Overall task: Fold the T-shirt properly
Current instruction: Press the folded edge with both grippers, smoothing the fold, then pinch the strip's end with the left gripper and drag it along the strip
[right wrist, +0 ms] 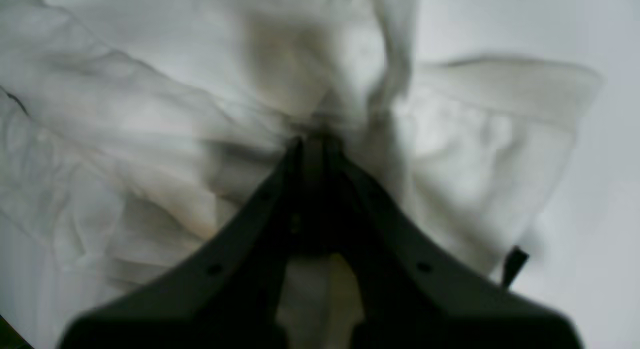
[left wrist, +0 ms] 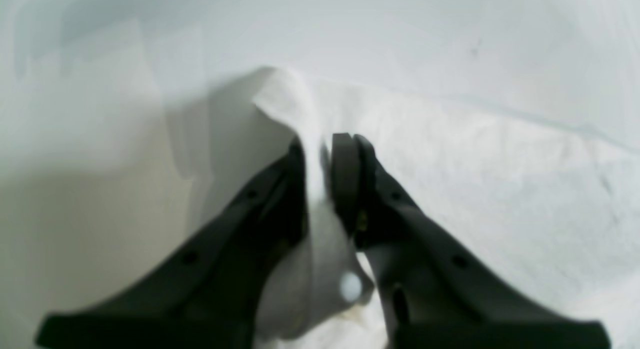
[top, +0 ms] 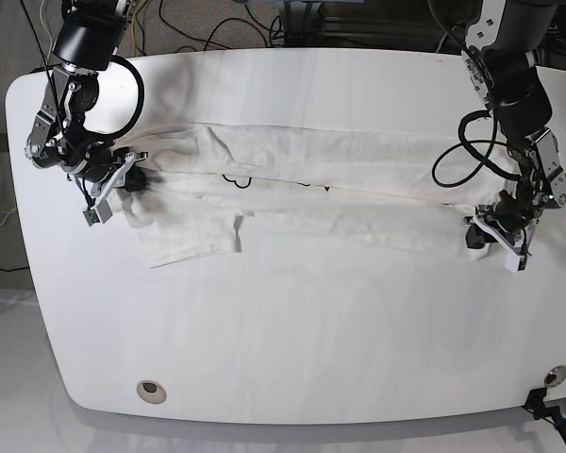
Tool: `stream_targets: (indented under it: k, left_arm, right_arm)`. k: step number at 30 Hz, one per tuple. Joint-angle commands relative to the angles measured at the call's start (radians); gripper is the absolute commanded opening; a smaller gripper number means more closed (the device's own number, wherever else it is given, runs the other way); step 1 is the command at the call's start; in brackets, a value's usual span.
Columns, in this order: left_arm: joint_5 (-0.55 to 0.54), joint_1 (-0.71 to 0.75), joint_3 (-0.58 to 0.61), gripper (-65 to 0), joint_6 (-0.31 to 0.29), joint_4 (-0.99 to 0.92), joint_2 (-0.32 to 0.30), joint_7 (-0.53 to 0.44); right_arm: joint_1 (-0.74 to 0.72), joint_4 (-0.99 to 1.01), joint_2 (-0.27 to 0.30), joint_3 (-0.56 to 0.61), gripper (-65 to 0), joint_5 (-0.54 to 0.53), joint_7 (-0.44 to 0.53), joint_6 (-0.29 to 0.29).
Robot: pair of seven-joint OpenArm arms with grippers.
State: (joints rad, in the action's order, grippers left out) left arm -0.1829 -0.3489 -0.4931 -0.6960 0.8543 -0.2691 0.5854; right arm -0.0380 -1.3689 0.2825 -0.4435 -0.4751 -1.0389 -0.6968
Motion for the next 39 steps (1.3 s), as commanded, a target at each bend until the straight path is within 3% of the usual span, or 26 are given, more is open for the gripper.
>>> stream_targets:
  k: [1, 3, 5, 12, 18, 32, 39]
  left_arm:
    - [-0.017, -0.029, -0.037, -59.7, -0.002, 0.016, -0.014, -0.018]
    - [-0.017, -0.029, -0.089, -60.1, -0.002, 0.027, -0.014, -0.017]
    - [-0.017, -0.022, -0.095, -65.0, -0.002, 0.073, -0.014, -0.015]
    - [-0.017, 0.052, -0.095, -65.0, -0.002, 0.274, -0.015, 0.106]
    - [-0.017, 0.181, -0.094, -65.0, -0.002, 0.509, -0.006, 0.195]
    - [-0.017, 0.451, -0.092, -65.0, -0.002, 0.785, 0.001, 0.193]
    - [-0.017, 0.425, -0.091, -65.0, -0.002, 0.827, -0.017, 0.193]
  right_arm:
    - [-0.001, -0.008, 0.013, -0.001, -65.0, 0.025, -0.028, -0.001]
    - [-0.001, -0.008, 0.013, -0.001, -65.0, 0.025, -0.028, -0.001]
    - [-0.001, 0.0, 0.013, -0.001, -65.0, 0.028, -0.028, -0.001]
    - [-0.004, 0.118, 0.013, 0.001, -65.0, 0.023, 0.055, -0.001]
    - [-0.006, 0.133, 0.014, 0.001, -65.0, 0.023, 0.061, -0.001]
    - [-0.009, 0.133, 0.014, 0.001, -65.0, 0.023, 0.062, -0.001]
    - [-0.007, 0.135, 0.014, 0.001, -65.0, 0.025, 0.062, -0.001]
